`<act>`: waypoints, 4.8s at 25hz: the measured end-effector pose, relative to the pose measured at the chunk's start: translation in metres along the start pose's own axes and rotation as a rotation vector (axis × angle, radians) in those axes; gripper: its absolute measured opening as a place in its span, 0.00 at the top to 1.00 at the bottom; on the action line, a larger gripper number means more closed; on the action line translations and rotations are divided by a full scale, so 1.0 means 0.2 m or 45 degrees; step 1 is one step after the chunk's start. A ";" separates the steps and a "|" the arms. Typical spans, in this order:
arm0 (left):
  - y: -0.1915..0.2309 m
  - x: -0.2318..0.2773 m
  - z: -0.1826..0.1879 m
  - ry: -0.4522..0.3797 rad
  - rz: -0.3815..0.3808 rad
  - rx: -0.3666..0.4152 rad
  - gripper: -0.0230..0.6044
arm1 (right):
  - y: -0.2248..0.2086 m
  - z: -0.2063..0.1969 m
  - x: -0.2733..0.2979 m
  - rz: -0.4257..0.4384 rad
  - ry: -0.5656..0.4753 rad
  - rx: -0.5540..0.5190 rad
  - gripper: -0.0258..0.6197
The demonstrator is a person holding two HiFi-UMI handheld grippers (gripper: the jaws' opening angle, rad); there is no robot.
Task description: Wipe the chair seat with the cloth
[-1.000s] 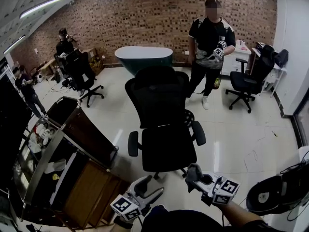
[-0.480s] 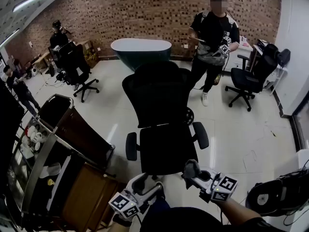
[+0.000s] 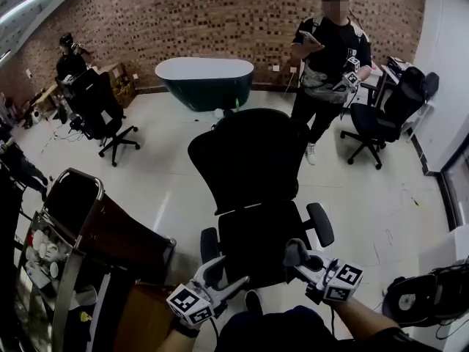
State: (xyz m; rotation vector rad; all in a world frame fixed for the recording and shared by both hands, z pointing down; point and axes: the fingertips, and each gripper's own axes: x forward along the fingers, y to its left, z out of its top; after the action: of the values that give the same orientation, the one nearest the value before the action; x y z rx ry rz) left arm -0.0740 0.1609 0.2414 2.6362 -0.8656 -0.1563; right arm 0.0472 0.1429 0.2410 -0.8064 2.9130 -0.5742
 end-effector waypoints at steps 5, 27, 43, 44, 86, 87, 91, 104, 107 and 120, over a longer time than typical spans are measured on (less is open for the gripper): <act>0.18 0.05 0.07 0.019 -0.026 -0.008 0.42 | -0.07 0.05 0.22 -0.003 -0.011 0.010 0.91; 0.51 0.12 -0.12 0.088 0.073 -0.089 0.42 | -0.32 -0.16 0.53 0.090 0.213 -0.058 0.91; 1.20 0.32 -0.76 0.185 0.286 -0.337 0.41 | -1.09 -1.32 1.29 0.170 0.781 -0.032 0.91; 1.25 0.34 -0.78 0.174 0.294 -0.347 0.41 | -1.13 -1.40 1.35 0.172 0.819 -0.048 0.91; 1.37 0.82 -1.18 0.159 0.194 -0.418 0.42 | -2.67 -2.20 0.69 -0.402 1.465 -0.460 0.91; 1.36 0.83 -1.18 0.161 0.191 -0.419 0.42 | -2.71 -2.18 0.64 -0.439 1.480 -0.466 0.91; 1.36 0.81 -1.19 0.163 0.205 -0.432 0.42 | -2.80 -2.12 0.55 -0.537 1.532 -0.486 0.91; 1.49 0.47 -1.15 0.153 0.370 -0.407 0.42 | -1.60 -2.28 1.58 0.097 1.204 -0.319 0.91; 1.50 0.41 -1.17 0.151 0.392 -0.407 0.42 | -1.40 -2.40 1.67 0.188 1.239 -0.324 0.91; 1.44 0.46 -1.21 0.172 0.359 -0.413 0.42 | -1.78 -2.58 1.15 -0.027 1.458 -0.358 0.91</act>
State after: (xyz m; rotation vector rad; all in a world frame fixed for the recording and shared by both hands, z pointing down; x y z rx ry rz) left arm -0.1073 -0.0343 0.5734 2.1752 -1.0549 -0.0402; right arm -0.0601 -0.0828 0.8591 -0.6485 4.0991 -0.8502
